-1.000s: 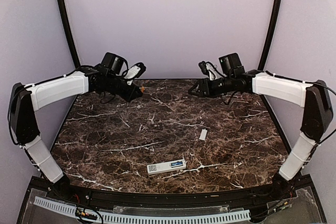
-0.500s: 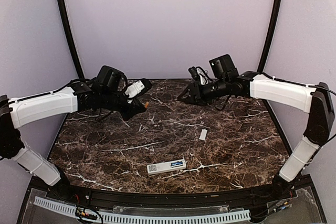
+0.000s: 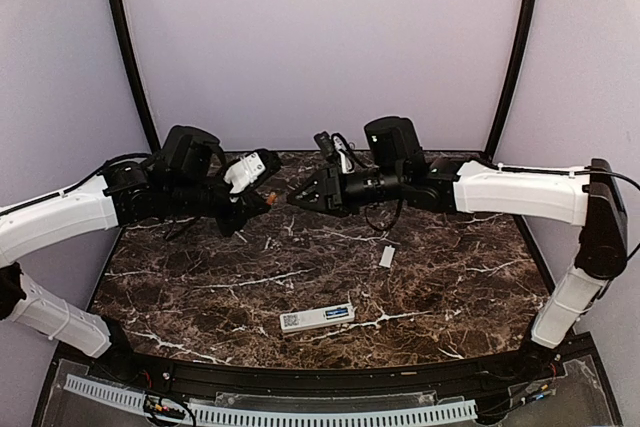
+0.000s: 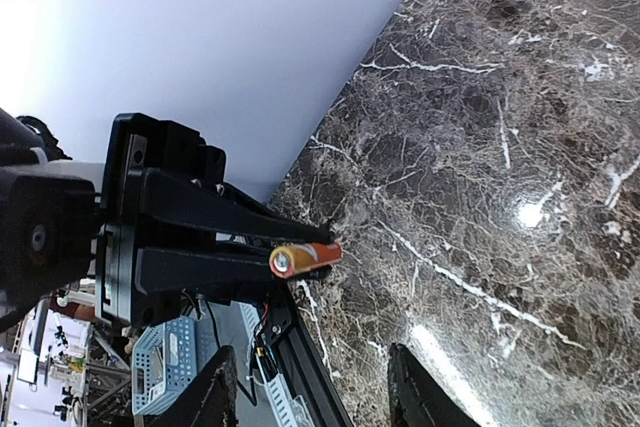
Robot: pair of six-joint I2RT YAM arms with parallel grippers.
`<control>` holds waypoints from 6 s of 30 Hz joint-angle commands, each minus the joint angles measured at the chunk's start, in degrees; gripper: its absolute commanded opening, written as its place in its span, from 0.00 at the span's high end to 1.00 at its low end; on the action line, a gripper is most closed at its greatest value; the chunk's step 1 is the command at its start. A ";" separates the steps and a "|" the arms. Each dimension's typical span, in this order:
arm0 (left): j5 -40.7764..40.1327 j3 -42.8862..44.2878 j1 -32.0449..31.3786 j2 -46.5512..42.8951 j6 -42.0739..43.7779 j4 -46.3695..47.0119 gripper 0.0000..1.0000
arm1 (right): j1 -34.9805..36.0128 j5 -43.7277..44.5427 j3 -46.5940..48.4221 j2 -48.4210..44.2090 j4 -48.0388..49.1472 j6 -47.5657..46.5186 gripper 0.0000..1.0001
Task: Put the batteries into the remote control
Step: Pass from the left arm to the right, then pass from the right arm to the left
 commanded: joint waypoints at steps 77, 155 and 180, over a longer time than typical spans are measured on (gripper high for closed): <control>-4.96 -2.20 -1.57 0.81 2.83 -3.42 1.00 | 5.64 1.19 9.47 15.40 9.13 5.75 0.95; 17.72 -10.12 -3.75 -15.57 8.14 28.45 0.82 | 7.99 2.42 -2.72 -9.59 18.01 4.58 1.00; 3.61 -11.54 -14.43 -10.42 -7.09 0.38 1.00 | -3.74 15.22 -15.99 -22.39 -17.02 -0.86 0.46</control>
